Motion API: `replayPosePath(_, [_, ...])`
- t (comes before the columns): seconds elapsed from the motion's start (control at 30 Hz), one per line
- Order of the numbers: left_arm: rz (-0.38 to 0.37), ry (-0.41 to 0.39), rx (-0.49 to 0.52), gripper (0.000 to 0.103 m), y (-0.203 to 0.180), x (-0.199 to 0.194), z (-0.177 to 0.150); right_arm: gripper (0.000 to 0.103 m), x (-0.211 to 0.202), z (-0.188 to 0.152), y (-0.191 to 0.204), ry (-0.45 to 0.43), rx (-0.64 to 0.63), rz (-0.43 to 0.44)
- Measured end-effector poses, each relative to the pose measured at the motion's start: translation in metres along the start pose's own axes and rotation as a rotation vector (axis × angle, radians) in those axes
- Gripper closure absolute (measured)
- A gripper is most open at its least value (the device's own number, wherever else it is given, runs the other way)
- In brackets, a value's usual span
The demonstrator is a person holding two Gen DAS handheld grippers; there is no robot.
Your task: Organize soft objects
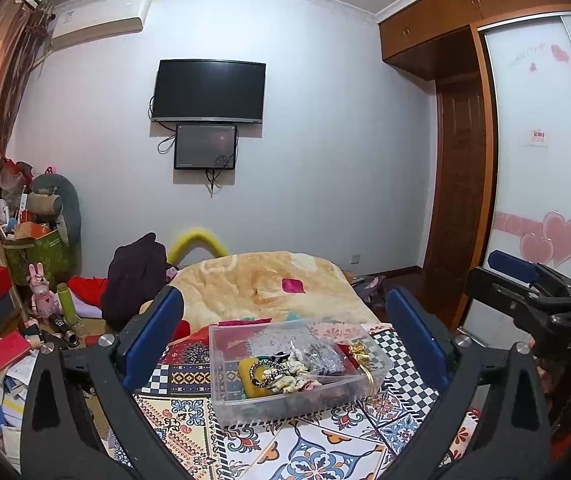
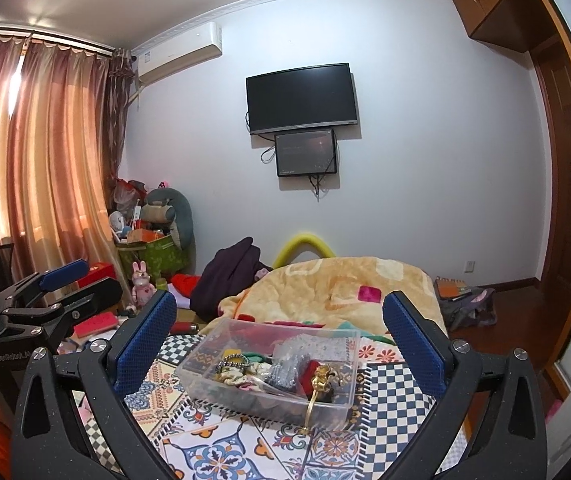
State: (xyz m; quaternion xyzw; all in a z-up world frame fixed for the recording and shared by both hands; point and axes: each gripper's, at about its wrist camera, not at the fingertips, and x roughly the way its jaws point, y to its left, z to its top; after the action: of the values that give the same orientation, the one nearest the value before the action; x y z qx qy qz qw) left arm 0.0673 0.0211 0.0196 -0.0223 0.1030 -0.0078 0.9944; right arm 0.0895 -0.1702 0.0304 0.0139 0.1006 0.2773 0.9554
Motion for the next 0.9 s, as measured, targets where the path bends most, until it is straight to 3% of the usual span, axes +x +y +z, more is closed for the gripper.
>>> replayPosePath(0.9, [-0.024, 0.001, 0.006, 0.0, -0.0036, -0.0024, -0.0017, 0.0, -0.0032, 0.0005, 0.0001, 0.004, -0.002, -0.006])
